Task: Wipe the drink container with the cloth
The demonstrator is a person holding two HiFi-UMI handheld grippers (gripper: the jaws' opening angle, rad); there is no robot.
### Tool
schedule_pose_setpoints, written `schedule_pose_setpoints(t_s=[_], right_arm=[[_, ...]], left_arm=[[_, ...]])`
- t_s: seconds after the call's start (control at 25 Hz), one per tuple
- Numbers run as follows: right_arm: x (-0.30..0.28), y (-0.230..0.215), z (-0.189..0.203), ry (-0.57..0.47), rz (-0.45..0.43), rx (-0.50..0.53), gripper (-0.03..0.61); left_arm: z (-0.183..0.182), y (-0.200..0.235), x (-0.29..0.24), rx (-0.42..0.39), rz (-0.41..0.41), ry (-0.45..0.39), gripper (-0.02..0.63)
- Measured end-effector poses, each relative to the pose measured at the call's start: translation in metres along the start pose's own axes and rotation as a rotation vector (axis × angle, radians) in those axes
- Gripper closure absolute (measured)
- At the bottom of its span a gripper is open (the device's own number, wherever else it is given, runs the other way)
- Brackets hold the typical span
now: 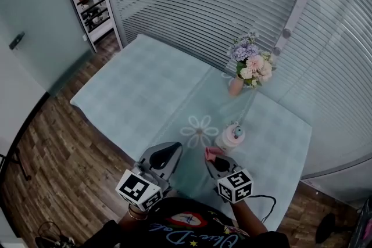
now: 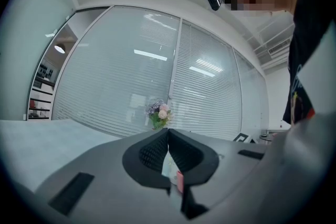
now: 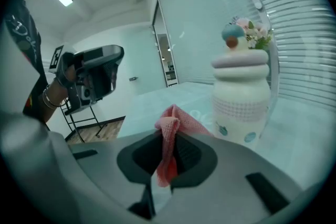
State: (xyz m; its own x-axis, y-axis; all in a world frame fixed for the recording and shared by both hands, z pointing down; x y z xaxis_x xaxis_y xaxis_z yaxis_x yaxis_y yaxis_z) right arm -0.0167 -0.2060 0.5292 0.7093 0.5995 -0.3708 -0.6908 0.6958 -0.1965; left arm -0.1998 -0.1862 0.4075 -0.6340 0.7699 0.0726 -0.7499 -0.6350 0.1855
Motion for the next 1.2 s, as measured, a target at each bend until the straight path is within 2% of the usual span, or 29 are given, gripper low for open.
schedule_pose_setpoints(t_s=[0.12, 0.24, 0.48, 0.56, 0.68, 0.84, 1.2], right_arm=[[-0.005, 0.012, -0.025, -0.078, -0.058, 0.029, 0.551], [-0.006, 0.009, -0.048, -0.149, -0.053, 0.055, 0.551], [0.009, -0.010, -0.077, -0.306, 0.134, 0.090, 0.551], [0.012, -0.009, -0.078, -0.330, 0.185, 0.126, 0.551], [0.014, -0.006, -0.074, -0.332, 0.243, 0.154, 0.551], [0.013, -0.007, -0.064, -0.311, 0.280, 0.168, 0.551], [0.003, -0.018, -0.038, -0.204, 0.289, 0.134, 0.551]], left_arm=[[-0.001, -0.001, 0.003, -0.005, -0.006, 0.000, 0.609], [-0.001, -0.002, 0.006, -0.012, -0.016, 0.000, 0.609], [0.000, -0.002, 0.013, -0.013, -0.028, 0.007, 0.609], [0.001, -0.002, 0.013, -0.014, -0.031, 0.009, 0.609], [0.003, -0.002, 0.011, -0.011, -0.031, 0.016, 0.609], [0.005, -0.003, 0.010, -0.014, -0.036, 0.021, 0.609], [0.006, 0.000, 0.015, -0.021, -0.085, 0.034, 0.609]])
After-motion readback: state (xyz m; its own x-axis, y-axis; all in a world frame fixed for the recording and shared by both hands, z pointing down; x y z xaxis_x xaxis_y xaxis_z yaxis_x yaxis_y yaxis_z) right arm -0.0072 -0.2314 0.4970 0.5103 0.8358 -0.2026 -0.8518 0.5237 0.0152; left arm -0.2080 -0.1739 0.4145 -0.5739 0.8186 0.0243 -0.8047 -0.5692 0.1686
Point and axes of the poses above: the fingertips, and each gripper's own axes: x backward along the fingers, y to its left, z out of its underside, the point moved 7 cm from there along x, backward along the fingers, and after that the axes turned 6 degrees about -y, right-handed, at the moved point
